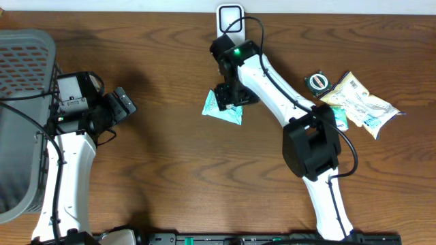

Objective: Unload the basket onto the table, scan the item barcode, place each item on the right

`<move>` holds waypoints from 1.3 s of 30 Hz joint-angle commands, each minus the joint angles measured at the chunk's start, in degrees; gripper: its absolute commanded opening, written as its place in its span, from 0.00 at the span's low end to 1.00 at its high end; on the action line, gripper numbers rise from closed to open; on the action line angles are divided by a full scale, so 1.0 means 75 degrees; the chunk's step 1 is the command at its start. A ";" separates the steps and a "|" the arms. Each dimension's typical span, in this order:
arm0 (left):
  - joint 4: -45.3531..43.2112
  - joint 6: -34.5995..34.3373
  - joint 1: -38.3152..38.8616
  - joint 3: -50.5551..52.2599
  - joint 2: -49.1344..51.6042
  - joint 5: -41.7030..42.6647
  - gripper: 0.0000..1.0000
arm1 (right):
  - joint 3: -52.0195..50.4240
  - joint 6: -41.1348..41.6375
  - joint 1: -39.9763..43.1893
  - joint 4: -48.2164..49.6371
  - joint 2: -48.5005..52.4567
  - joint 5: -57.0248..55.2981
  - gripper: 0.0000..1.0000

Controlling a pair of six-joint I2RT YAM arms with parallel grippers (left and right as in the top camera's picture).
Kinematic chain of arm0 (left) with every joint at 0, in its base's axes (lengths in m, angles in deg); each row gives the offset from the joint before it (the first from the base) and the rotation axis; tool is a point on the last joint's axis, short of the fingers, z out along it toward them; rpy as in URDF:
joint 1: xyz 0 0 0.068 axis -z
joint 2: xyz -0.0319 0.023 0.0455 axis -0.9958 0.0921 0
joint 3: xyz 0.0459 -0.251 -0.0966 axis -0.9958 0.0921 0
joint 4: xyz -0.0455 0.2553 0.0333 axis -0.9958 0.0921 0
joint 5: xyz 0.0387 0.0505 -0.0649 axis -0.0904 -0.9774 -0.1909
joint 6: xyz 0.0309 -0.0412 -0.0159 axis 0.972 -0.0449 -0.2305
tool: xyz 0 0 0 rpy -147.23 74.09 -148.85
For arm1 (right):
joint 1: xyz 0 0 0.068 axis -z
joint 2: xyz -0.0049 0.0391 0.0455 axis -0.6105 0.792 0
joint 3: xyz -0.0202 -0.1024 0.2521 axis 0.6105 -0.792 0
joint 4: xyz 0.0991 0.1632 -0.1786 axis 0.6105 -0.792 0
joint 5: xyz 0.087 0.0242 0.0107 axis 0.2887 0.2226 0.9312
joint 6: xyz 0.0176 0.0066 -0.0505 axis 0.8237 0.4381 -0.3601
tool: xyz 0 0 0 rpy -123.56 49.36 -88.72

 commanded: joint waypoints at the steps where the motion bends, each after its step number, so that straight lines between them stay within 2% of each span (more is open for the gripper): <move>1: 0.0020 0.0070 -0.0032 -0.0032 0.0003 -0.0076 0.98 | -0.0233 0.0927 0.0303 0.0017 0.0047 0.0574 0.64; 6: 0.0020 0.0070 -0.0032 -0.0032 0.0003 -0.0076 0.98 | -0.1029 0.1364 0.0697 0.0761 0.0047 0.0758 0.57; 12: 0.0020 0.0070 -0.0032 -0.0032 0.0003 -0.0076 0.98 | -0.2209 0.0766 0.1058 0.2218 0.0047 0.2340 0.56; 15: 0.0023 0.0070 -0.0032 -0.0032 0.0003 -0.0076 0.98 | -0.2506 0.0764 0.1102 0.2500 0.0047 0.2451 0.52; 18: 0.0020 0.0067 -0.0032 -0.0032 0.0003 -0.0076 0.98 | -0.2591 0.0647 0.1110 0.2640 0.0047 0.2451 0.40; 21: 0.0023 0.0070 -0.0032 -0.0032 0.0003 -0.0076 0.98 | -0.2588 0.0507 0.1110 0.2736 0.0047 0.2457 0.14; 22: 0.0023 0.0070 -0.0032 -0.0032 0.0003 -0.0076 0.98 | -0.2588 0.0475 0.1110 0.2780 0.0047 0.2457 0.01; 25: 0.0020 0.0070 -0.0032 -0.0032 0.0003 -0.0076 0.98 | -0.2567 0.0294 0.1110 0.2853 0.0047 0.2518 0.01; 27: 0.0023 0.0070 -0.0032 -0.0032 0.0003 -0.0076 0.98 | -0.2439 -0.0213 0.1142 0.2836 -0.0047 0.2871 0.01; 30: 0.0020 0.0070 -0.0032 -0.0032 0.0003 -0.0076 0.98 | -0.2425 -0.0638 0.1186 0.2833 -0.0638 0.2838 0.01; 34: 0.0020 0.0070 -0.0032 -0.0032 0.0003 -0.0076 0.98 | -0.2425 -0.0976 0.1061 0.2678 -0.1827 0.1568 0.01; 39: 0.0023 0.0070 -0.0032 -0.0032 0.0003 -0.0076 0.98 | -0.2428 -0.0901 0.0172 0.2157 -0.2935 -0.2970 0.01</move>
